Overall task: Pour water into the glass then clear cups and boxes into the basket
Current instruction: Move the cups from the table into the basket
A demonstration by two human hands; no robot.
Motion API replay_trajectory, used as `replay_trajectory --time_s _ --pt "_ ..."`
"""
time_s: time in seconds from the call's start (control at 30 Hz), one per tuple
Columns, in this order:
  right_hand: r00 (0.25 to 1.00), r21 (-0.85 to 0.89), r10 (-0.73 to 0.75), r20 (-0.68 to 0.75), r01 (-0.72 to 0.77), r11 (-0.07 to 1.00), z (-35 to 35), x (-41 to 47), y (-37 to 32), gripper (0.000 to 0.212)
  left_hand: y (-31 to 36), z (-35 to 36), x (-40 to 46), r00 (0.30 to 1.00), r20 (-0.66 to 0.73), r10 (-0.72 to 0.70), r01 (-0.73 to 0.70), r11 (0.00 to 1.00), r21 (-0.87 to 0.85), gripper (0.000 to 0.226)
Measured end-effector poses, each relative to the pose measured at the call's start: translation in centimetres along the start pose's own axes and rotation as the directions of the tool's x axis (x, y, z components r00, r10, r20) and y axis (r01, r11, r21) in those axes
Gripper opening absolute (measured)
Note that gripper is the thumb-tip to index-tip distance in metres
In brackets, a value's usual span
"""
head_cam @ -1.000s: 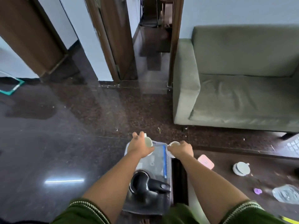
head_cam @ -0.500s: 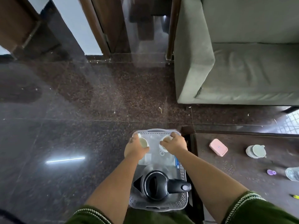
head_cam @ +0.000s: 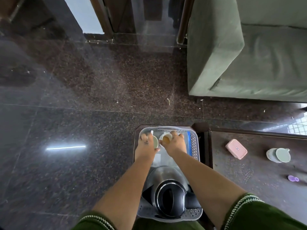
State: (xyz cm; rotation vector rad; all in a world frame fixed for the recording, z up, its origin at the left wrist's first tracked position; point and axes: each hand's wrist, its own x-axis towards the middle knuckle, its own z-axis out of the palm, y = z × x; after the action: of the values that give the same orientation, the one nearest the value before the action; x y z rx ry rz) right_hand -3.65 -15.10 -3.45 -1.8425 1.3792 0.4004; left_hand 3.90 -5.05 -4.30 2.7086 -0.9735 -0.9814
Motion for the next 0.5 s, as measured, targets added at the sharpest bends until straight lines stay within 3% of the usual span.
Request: replay_trajectory --time_s 0.13,0.3,0.5 --pt "1.0 0.013 0.008 -0.021 -0.008 1.0 0.4 0.4 0.6 0.032 0.0 -0.1 0.5 1.0 0.012 -0.007 0.007 1.0 -0.017 0.078" --pt "0.999 -0.002 -0.02 -0.04 0.02 1.0 0.1 0.7 1.3 0.033 -0.4 0.0 0.3 0.999 0.031 -0.035 0.038 0.993 -0.111 0.082" --pt "1.0 -0.041 -0.024 -0.008 0.023 0.999 0.2 1.0 1.4 0.036 -0.3 -0.2 0.4 0.997 0.077 -0.024 0.028 0.999 -0.044 0.087"
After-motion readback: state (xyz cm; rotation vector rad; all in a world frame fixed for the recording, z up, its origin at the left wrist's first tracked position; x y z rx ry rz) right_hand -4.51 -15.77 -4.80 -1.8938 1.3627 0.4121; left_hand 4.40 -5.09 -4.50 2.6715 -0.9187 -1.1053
